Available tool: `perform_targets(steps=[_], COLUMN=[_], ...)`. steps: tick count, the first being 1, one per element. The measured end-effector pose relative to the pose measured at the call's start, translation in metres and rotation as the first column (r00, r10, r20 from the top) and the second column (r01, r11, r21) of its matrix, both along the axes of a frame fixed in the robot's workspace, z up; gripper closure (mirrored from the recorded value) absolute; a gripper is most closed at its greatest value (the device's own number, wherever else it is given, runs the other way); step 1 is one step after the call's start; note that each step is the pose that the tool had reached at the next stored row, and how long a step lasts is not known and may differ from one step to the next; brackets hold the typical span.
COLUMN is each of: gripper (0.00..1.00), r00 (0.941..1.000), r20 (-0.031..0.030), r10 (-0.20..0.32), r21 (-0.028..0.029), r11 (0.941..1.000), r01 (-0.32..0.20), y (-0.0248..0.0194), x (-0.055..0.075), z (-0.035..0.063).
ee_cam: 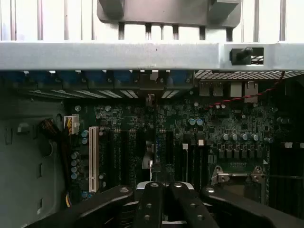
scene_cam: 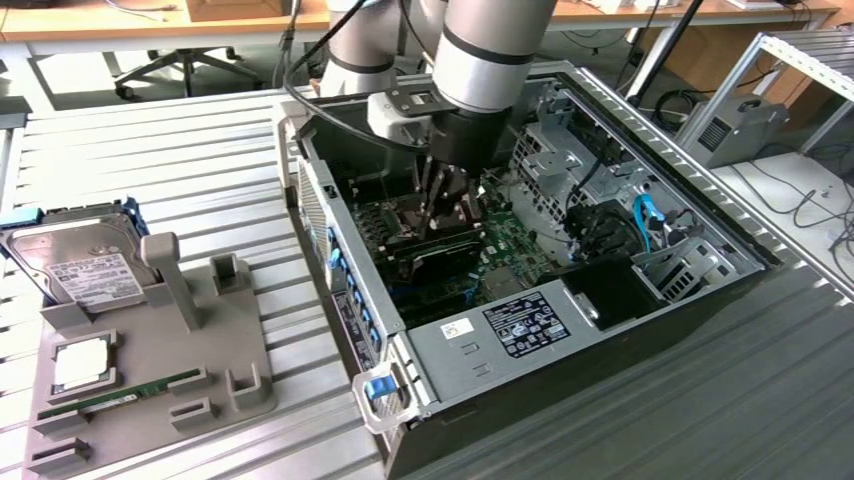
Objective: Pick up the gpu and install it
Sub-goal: 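Press down on the gpu until it lock into place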
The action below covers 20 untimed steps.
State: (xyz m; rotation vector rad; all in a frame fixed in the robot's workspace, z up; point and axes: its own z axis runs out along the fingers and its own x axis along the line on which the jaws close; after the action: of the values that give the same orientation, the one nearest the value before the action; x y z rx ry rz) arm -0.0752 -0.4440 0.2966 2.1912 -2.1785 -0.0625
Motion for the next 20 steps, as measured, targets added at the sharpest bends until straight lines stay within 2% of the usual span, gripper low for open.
perform_targets(steps=[1, 7, 20], gripper=[0.89, 0.89, 0.89], r00=[1.0000, 1.0000, 1.0000], r20=[-0.0015, -0.0036, -0.0060], r10=[0.000, 0.000, 0.000], r21=[0.0002, 0.0000, 0.0001], r11=[1.0000, 1.0000, 1.0000], r01=[0.000, 0.000, 0.000], y=[-0.0010, -0.0058, -0.0197], x=[0.008, 0.016, 0.022], z=[-0.0005, -0.0016, -0.0030])
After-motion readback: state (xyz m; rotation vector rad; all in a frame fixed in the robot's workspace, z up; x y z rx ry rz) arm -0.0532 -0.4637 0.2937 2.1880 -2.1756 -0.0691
